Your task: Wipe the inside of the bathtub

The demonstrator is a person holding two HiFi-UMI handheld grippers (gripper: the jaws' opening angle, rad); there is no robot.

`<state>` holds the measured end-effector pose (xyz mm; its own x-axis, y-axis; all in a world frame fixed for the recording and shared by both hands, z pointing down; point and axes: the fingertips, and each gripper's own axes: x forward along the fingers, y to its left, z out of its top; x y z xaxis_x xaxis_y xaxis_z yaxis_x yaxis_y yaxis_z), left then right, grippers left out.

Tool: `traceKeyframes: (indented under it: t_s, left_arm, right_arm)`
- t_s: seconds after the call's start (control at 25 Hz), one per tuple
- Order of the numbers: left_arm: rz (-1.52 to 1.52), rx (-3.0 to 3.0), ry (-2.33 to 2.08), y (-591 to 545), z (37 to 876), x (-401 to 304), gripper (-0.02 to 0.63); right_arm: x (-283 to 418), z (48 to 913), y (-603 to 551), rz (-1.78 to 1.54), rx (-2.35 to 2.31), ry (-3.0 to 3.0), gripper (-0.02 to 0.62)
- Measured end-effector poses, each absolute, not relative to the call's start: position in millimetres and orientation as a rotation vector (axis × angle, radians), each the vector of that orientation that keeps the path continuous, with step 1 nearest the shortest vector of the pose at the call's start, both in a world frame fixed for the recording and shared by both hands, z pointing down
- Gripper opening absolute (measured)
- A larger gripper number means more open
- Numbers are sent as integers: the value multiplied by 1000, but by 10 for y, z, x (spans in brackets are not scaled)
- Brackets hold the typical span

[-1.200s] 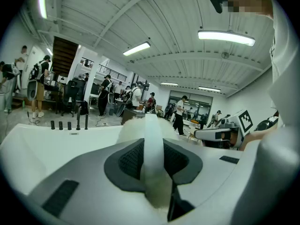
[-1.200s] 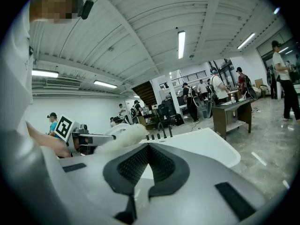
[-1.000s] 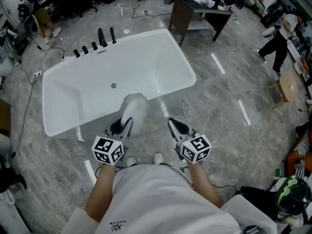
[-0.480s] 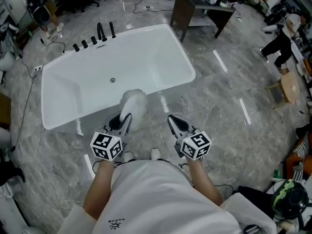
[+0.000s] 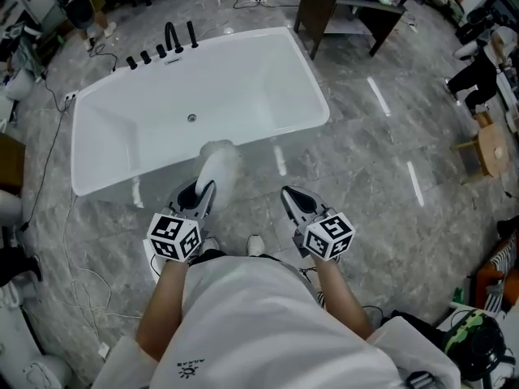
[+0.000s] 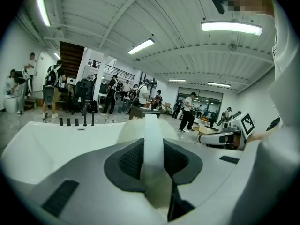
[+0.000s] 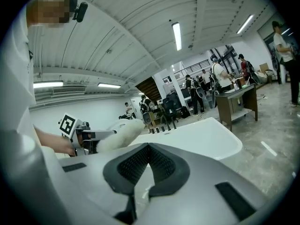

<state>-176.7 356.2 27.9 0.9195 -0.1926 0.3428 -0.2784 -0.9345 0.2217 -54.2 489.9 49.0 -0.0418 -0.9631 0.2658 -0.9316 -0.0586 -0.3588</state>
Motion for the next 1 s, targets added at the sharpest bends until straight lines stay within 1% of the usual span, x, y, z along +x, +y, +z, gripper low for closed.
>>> traceKeyframes:
  t_s: [0.2,0.52,0.76,1.0]
  left_arm:
    - [477,2811,-376,3598,255,-1852,101]
    - [487,2793,-354,3451,359,-1738,101]
    - [500,2796,-277,3141,432,-1462,101]
    - [531,2821,-149,2725,484,-1047,101]
  right_arm:
    - [-565,480,4922,-699,-2090,2124,18]
    - [-543,565,4806,-726,-2096,2114,18]
    - [-336,606,4584,-737,-2161,2047,18]
    - [-140,612,4077,-734,-2249,2037,18]
